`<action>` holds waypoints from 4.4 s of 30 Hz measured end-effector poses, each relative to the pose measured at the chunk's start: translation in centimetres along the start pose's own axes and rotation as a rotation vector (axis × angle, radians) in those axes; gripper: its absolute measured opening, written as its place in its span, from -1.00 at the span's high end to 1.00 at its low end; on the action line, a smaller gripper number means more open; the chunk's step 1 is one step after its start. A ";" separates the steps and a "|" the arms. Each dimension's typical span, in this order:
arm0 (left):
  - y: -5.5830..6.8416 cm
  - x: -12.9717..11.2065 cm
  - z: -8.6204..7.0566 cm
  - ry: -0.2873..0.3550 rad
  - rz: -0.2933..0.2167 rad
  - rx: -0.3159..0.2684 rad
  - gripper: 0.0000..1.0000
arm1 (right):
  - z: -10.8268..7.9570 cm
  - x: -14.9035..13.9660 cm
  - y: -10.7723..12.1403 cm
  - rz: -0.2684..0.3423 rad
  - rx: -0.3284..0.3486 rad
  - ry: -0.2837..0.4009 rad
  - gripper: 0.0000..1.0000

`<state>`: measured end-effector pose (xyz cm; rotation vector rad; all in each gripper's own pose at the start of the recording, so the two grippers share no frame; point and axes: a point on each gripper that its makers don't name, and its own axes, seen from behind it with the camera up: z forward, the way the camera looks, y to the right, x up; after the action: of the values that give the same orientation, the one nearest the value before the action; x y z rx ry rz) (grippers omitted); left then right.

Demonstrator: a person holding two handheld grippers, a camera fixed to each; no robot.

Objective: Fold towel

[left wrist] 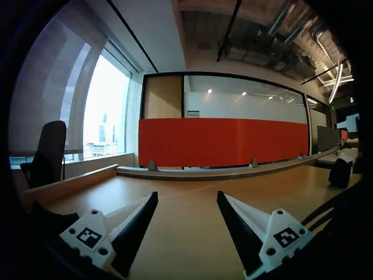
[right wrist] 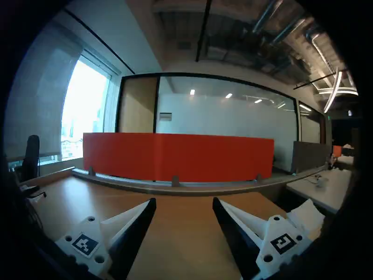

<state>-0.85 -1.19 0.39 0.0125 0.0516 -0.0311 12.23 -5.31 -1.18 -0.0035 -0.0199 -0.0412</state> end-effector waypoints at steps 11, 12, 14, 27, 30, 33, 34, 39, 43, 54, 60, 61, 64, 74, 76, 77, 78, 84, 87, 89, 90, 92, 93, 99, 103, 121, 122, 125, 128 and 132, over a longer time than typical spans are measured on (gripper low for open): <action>-0.3 -1.1 0.3 0.001 0.023 0.022 -0.88 | 0.4 -0.6 -0.1 -0.004 0.003 0.001 -0.87; -0.3 -1.1 0.3 -0.001 0.023 0.023 -0.87 | 0.4 -0.7 -0.1 -0.005 0.004 -0.001 -0.87; -0.4 -1.2 0.3 -0.002 0.015 0.024 -0.87 | 0.5 -0.8 -0.2 -0.010 0.004 -0.004 -0.88; -0.4 -2.3 0.3 -0.045 0.007 0.022 -0.87 | 0.9 -1.2 0.0 -0.008 0.002 -0.007 -0.87; -0.3 -2.4 0.4 -0.046 0.007 0.019 -0.87 | 0.8 -1.2 0.0 -0.010 0.004 -0.008 -0.87; -0.1 -2.4 0.5 -0.048 0.008 0.010 -0.87 | 0.7 -1.1 0.0 -0.010 0.007 -0.006 -0.87; -0.1 -2.4 0.5 -0.048 0.008 0.007 -0.87 | 0.7 -1.0 0.1 -0.010 0.007 -0.006 -0.88; 0.1 -2.5 0.6 -0.048 0.007 -0.001 -0.88 | 0.7 -0.8 0.3 -0.018 0.010 -0.003 -0.88; 0.1 -2.5 0.6 -0.049 0.008 -0.001 -0.88 | 0.6 -0.3 0.5 -0.025 0.013 0.002 -0.88; 0.2 -2.5 0.6 -0.049 0.008 -0.001 -0.92 | 1.0 -0.4 1.0 -0.040 0.020 0.030 -0.87; 0.2 -2.5 0.6 -0.049 0.008 -0.001 -0.92 | 1.0 -1.6 1.9 -0.017 0.012 0.051 -0.88; 0.2 -2.5 0.6 -0.049 0.008 -0.001 -0.92 | 1.0 -2.0 2.0 -0.013 0.010 0.052 -0.88; 0.2 -2.5 0.6 -0.049 0.008 -0.001 -0.92 | 1.1 -3.1 2.5 -0.001 0.004 0.052 -0.88; 0.3 -2.5 0.6 -0.049 0.008 -0.001 -0.92 | 1.6 -7.1 3.4 0.036 0.004 0.051 -0.88; 0.3 -2.5 0.6 -0.049 0.008 -0.001 -0.92 | 1.6 -7.9 3.5 0.035 0.005 0.050 -0.88; 0.3 -2.5 0.6 -0.049 0.008 -0.001 -0.92 | 1.6 -8.3 3.5 0.035 0.005 0.049 -0.88; 0.3 -2.5 0.6 -0.048 0.008 -0.001 -0.92 | 1.7 -8.7 3.6 0.034 0.005 0.048 -0.88; 0.3 -2.5 0.6 -0.049 0.008 -0.001 -0.91 | 1.9 -10.9 3.8 0.036 0.004 0.040 -0.89; 0.3 -2.5 0.6 -0.048 0.008 -0.001 -0.92 | 2.0 -11.7 3.7 0.040 0.011 0.037 -0.89; 0.3 -2.5 0.6 -0.049 0.008 -0.001 -0.92 | 2.1 -12.1 3.7 0.043 0.011 0.034 -0.89; 0.3 -2.5 0.6 -0.049 0.008 -0.001 -0.92 | 2.1 -12.2 3.7 0.044 0.011 0.033 -0.89; 0.3 -2.5 0.6 -0.048 0.008 -0.001 -0.92 | 2.1 -12.4 3.7 0.049 0.006 0.033 -0.89; 0.3 -2.5 0.7 -0.048 0.008 -0.001 -0.92 | 2.2 -12.5 3.7 0.052 0.003 0.033 -0.89; 0.3 -2.5 0.6 -0.048 0.008 -0.001 -0.92 | 2.2 -12.8 4.0 0.042 -0.009 0.027 -0.89; 0.3 -2.5 0.7 -0.048 0.008 -0.001 -0.92 | 2.3 -13.1 4.1 0.041 -0.010 0.025 -0.89; 0.3 -2.5 0.6 -0.048 0.008 -0.001 -0.92 | 1.9 -12.7 3.9 0.037 -0.003 0.023 -0.90; 0.3 -2.5 0.6 -0.048 0.008 -0.001 -0.91 | 1.8 -12.8 3.8 0.038 -0.002 0.023 -0.90; 0.3 -2.5 0.6 -0.048 0.008 -0.001 -0.92 | 1.8 -12.8 3.8 0.040 -0.001 0.022 -0.90; 0.3 -2.5 0.6 -0.048 0.008 -0.001 -0.92 | 1.8 -12.9 3.9 0.040 -0.001 0.022 -0.91; 0.3 -2.5 0.6 -0.048 0.008 -0.001 -0.92 | 1.7 -12.9 3.9 0.040 -0.001 0.021 -0.99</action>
<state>-3.29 -0.81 1.12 0.0108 0.0033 -0.0235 -0.49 -0.89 0.30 -0.0043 0.0010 -0.0009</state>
